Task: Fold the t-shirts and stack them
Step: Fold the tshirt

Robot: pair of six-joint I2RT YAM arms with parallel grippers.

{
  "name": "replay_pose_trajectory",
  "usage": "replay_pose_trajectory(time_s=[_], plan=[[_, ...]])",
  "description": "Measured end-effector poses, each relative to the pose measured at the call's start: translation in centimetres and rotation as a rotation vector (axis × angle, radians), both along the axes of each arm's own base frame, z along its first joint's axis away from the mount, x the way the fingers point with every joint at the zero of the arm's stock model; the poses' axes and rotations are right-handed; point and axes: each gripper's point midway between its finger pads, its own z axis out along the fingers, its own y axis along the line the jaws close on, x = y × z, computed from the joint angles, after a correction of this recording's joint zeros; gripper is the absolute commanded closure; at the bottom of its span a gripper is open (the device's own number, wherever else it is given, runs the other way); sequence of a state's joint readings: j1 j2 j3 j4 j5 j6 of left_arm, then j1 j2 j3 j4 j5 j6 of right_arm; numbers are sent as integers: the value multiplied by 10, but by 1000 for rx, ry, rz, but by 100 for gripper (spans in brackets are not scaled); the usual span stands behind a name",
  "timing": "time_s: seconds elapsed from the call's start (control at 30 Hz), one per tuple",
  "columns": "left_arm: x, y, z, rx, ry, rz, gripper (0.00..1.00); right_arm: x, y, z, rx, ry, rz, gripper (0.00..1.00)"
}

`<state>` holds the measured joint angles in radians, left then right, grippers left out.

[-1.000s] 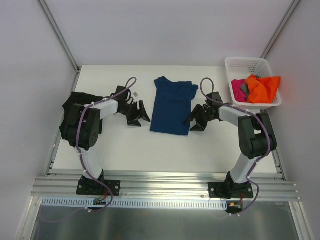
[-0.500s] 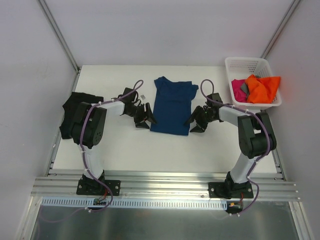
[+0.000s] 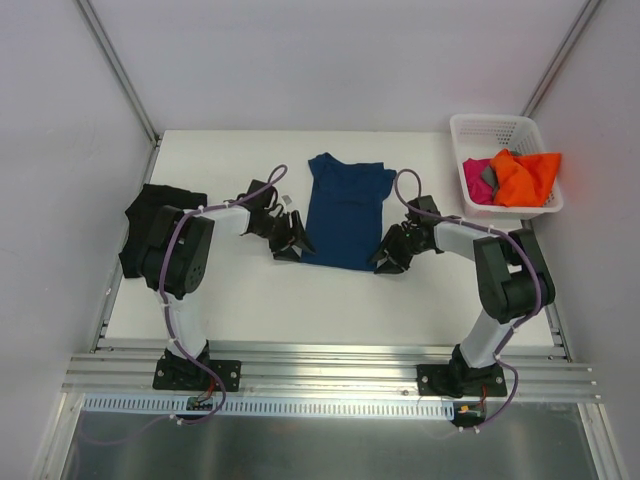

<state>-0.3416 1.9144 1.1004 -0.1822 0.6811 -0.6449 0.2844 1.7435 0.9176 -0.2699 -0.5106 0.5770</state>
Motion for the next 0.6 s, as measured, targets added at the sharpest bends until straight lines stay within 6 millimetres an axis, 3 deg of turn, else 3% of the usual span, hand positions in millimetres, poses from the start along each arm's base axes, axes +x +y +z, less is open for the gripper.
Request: replay_pose_trajectory(time_s=[0.13,0.17,0.23,0.27,0.3,0.37,0.6], plan=[[-2,1,-3,3,4,3,58,0,6,1,7,-15,16,67],[-4,2,-4,4,9,4,67,0,7,1,8,-18,18,69],[-6,3,-7,8,16,6,74,1,8,2,11,-22,19,78],[-8,3,-8,10,22,7,84,1,9,2,11,-24,20,82],[-9,4,-9,12,29,11,90,2,9,3,12,-26,20,95],[-11,4,-10,15,36,15,99,2,9,3,13,-29,21,100],[-10,4,2,2,7,17,100,1,9,10,14,-46,29,100]])
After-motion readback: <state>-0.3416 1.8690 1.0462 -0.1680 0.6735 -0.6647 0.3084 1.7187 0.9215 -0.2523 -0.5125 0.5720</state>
